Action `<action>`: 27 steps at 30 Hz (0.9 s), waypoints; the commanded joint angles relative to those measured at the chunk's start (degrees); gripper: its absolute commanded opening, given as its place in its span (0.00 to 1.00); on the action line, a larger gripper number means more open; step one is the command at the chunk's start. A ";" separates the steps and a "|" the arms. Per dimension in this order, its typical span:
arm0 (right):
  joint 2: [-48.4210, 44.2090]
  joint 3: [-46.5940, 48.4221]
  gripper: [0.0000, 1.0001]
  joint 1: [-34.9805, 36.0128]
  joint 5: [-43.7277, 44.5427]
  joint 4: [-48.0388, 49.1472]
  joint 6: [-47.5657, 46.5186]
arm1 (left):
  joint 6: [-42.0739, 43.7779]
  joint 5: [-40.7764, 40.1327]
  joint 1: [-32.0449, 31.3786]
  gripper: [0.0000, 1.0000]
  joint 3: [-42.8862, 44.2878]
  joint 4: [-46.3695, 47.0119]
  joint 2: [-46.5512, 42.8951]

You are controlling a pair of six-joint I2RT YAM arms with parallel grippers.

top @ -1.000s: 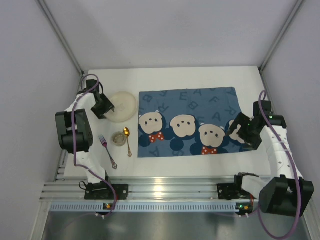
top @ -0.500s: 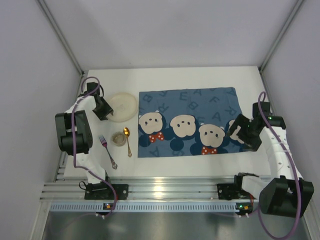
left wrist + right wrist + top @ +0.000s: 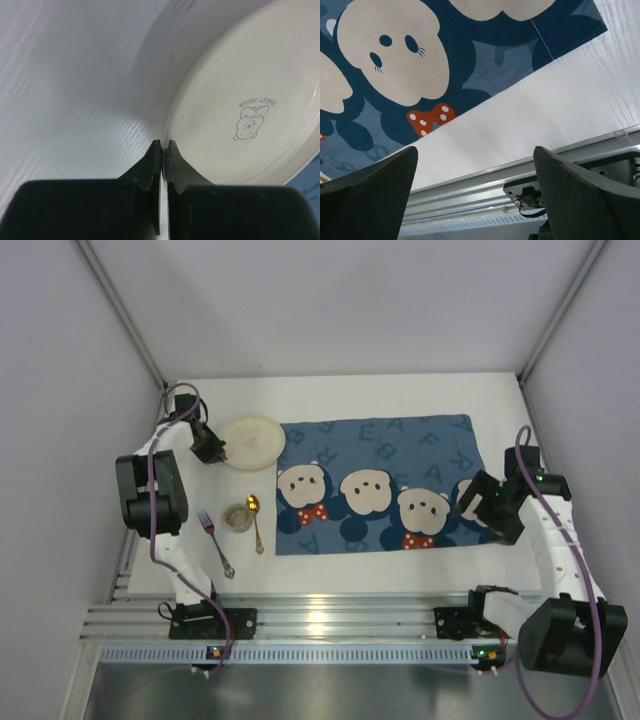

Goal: Set the dinner table for one person

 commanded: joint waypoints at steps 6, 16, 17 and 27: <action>-5.66 7.35 1.00 0.77 2.95 -0.87 -0.29 | -0.81 3.03 -1.39 0.00 6.92 1.08 -5.89; -3.46 12.54 1.00 0.85 -0.04 -2.36 -0.20 | 0.51 7.87 -22.11 0.00 10.26 3.89 -6.17; -3.72 12.54 1.00 1.12 -0.04 -2.54 -0.38 | -0.45 7.79 -23.62 0.00 10.69 4.42 -5.55; -5.40 12.37 1.00 3.75 -1.09 -5.00 -0.64 | -5.56 12.62 -36.02 0.00 14.29 11.90 4.38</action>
